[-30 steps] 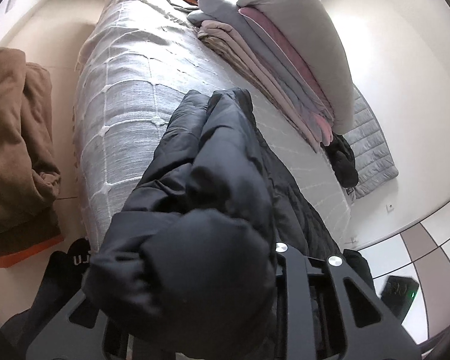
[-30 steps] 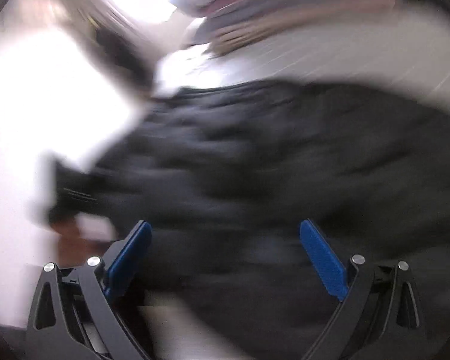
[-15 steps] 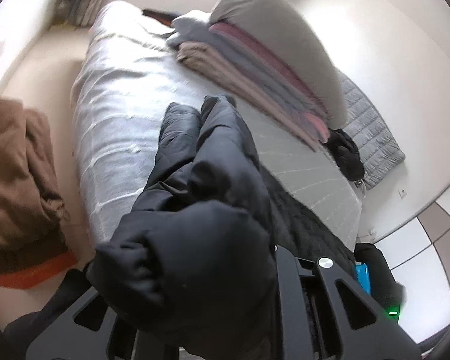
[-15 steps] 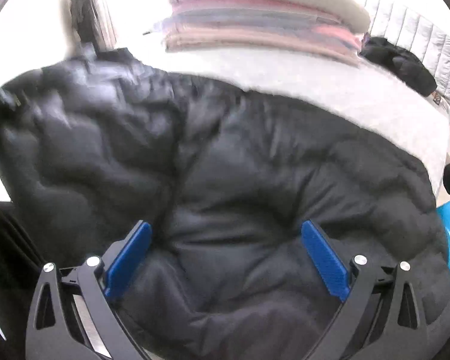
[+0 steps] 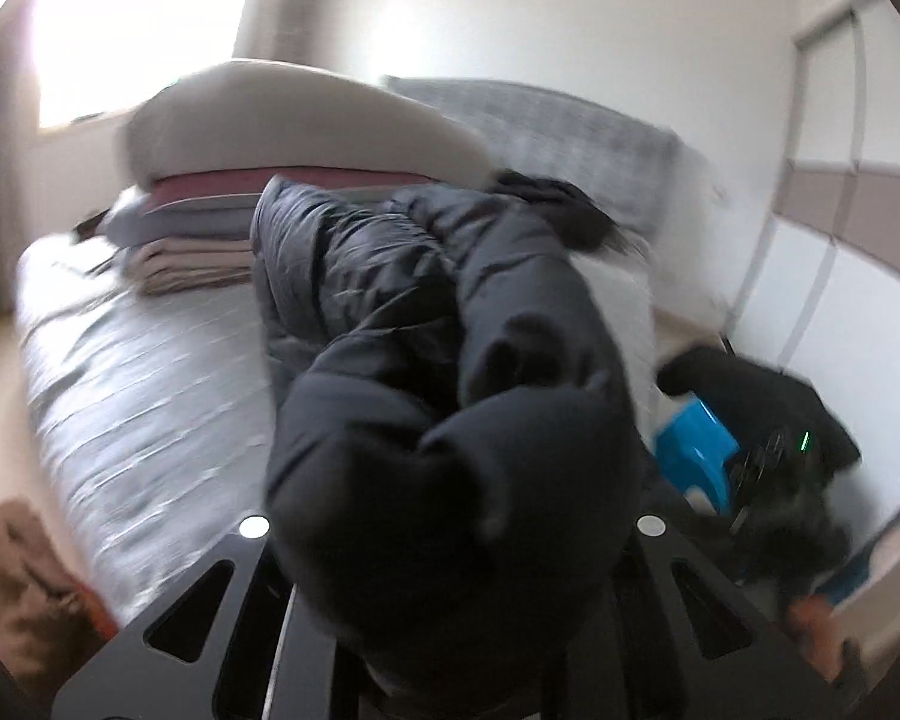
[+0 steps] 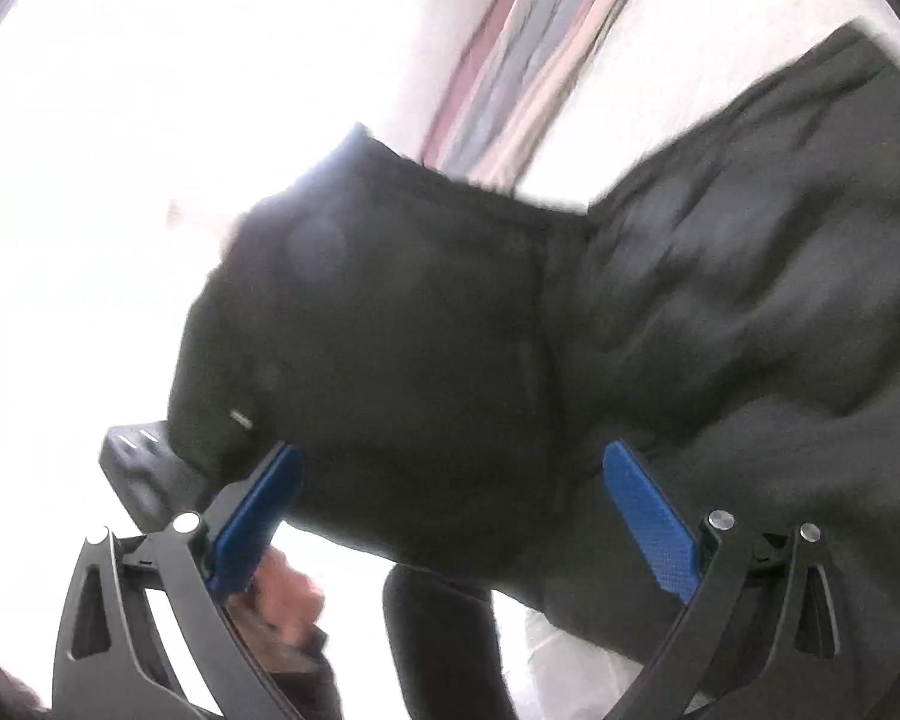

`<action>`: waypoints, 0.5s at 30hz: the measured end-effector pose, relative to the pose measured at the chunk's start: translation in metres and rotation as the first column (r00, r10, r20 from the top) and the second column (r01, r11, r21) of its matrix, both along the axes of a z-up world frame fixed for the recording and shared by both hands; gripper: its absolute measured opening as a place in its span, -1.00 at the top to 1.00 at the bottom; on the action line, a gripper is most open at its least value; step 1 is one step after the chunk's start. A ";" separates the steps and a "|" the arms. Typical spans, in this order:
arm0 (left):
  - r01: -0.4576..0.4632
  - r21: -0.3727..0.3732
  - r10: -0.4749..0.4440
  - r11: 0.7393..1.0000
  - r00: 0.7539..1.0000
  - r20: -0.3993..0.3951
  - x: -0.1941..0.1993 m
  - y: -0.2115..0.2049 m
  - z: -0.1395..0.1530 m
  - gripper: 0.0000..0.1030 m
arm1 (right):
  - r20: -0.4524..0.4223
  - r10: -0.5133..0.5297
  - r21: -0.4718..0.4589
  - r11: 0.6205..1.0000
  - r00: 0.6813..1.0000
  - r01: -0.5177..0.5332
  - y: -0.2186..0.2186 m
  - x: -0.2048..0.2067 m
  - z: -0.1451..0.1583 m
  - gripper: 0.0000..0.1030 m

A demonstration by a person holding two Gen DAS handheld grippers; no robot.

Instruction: Fold large clothes

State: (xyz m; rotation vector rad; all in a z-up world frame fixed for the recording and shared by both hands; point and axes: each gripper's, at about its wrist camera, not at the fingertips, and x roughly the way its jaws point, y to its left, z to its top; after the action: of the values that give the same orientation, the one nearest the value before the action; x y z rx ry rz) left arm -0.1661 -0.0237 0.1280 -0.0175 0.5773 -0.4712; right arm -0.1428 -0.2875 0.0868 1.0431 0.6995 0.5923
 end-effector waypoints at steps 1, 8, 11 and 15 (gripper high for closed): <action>0.030 0.015 -0.030 0.999 1.000 -0.006 0.000 -0.015 -0.003 0.76 | 0.006 -0.021 0.026 0.999 1.000 0.021 -0.019 -0.008 0.002 -0.89; 0.261 0.175 -0.237 0.949 0.960 -0.146 -0.004 -0.139 -0.068 0.76 | -0.068 -0.096 0.153 0.983 0.993 0.106 -0.092 -0.044 -0.028 -0.89; 0.334 0.257 -0.286 0.907 0.935 -0.208 -0.011 -0.174 -0.102 0.67 | -0.095 -0.067 0.227 0.970 0.993 0.087 -0.095 -0.034 -0.049 -0.89; 0.381 0.328 -0.319 0.864 0.920 -0.227 -0.025 -0.196 -0.115 0.04 | -0.107 -0.044 0.305 0.949 0.993 0.075 -0.094 -0.024 -0.069 -0.89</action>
State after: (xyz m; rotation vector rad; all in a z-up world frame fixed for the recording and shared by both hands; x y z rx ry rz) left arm -0.1911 -0.2193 0.0129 0.4187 0.8325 -0.7157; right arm -0.1666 -0.3812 0.0183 1.3886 0.6723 0.6130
